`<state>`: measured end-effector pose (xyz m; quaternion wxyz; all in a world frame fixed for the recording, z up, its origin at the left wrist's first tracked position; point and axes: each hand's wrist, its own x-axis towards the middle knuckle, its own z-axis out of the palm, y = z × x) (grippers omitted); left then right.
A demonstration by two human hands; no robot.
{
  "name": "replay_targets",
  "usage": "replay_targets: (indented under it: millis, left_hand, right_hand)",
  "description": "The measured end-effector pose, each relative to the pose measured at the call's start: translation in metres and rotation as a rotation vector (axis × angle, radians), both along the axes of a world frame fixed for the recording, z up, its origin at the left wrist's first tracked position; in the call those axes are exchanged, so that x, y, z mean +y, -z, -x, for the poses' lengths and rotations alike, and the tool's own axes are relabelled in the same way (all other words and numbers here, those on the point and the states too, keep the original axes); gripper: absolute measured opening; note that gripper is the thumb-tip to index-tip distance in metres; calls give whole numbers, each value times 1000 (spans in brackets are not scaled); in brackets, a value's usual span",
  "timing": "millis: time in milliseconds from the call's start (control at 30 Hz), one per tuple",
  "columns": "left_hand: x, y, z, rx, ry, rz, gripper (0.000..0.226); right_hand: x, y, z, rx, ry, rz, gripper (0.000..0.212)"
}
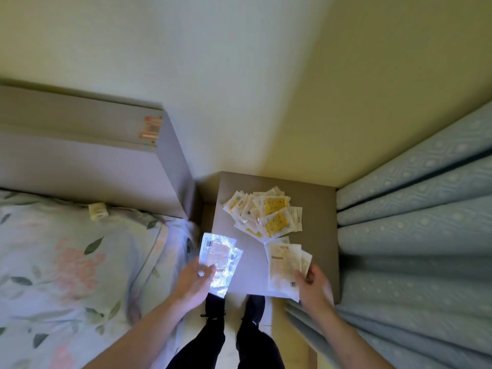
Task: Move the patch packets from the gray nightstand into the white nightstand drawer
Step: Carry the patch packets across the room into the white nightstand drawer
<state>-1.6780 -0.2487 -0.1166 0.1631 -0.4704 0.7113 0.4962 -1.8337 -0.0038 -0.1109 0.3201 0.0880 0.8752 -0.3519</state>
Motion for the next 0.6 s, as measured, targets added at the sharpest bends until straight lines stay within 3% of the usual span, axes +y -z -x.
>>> replay_targets:
  millis: [167, 600]
  left_hand:
    - [6, -73, -22, 142, -66, -51, 13]
    - [97, -169, -147, 314, -336, 82, 23]
  right_hand:
    - [-2, -70, -18, 3, 21, 94, 11]
    - [35, -148, -77, 34, -236, 343, 11]
